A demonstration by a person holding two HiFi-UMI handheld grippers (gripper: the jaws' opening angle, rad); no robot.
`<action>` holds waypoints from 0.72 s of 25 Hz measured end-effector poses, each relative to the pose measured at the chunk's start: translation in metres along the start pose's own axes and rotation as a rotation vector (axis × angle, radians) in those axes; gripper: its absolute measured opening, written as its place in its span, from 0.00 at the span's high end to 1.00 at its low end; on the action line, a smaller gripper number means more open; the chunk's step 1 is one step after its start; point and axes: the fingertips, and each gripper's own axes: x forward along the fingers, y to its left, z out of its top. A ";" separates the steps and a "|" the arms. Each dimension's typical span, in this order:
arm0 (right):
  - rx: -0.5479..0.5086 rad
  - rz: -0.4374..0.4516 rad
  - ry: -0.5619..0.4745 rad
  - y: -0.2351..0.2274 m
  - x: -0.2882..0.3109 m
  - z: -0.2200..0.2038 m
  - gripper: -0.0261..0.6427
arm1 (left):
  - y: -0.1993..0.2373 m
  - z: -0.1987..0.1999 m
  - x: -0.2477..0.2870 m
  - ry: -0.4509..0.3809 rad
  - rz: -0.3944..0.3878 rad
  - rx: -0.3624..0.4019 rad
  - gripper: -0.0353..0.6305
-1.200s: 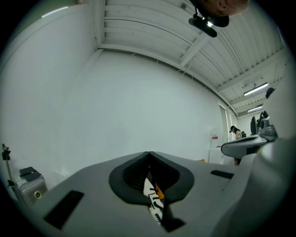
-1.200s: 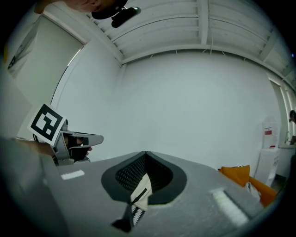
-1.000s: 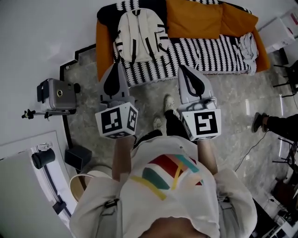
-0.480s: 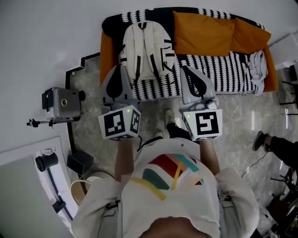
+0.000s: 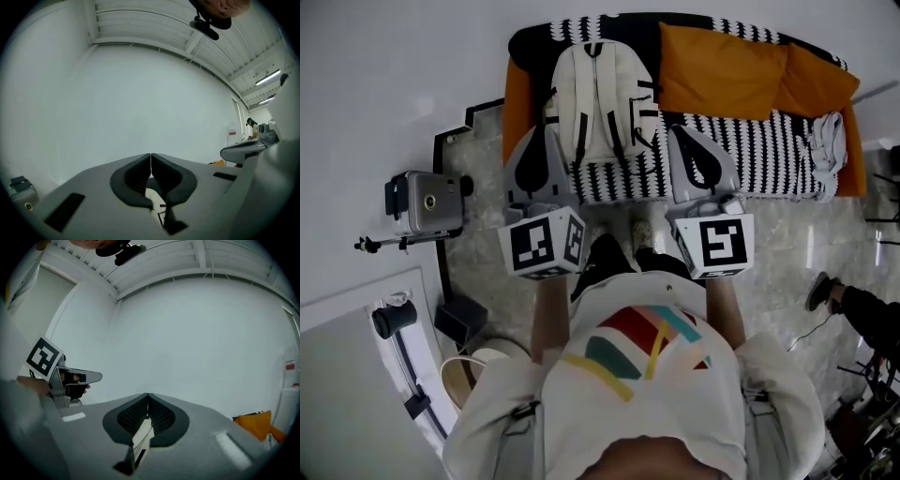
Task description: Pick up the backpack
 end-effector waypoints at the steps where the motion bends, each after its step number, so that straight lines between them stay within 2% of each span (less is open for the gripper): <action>1: -0.001 -0.005 0.004 0.001 0.004 0.000 0.95 | 0.004 -0.001 0.003 0.001 -0.003 -0.006 0.92; 12: -0.016 -0.021 -0.003 0.026 0.040 0.014 0.95 | 0.044 0.012 0.024 -0.015 -0.023 -0.037 0.92; 18: -0.023 -0.057 -0.028 0.018 0.045 0.021 0.95 | 0.049 0.022 0.028 -0.039 -0.030 -0.022 0.92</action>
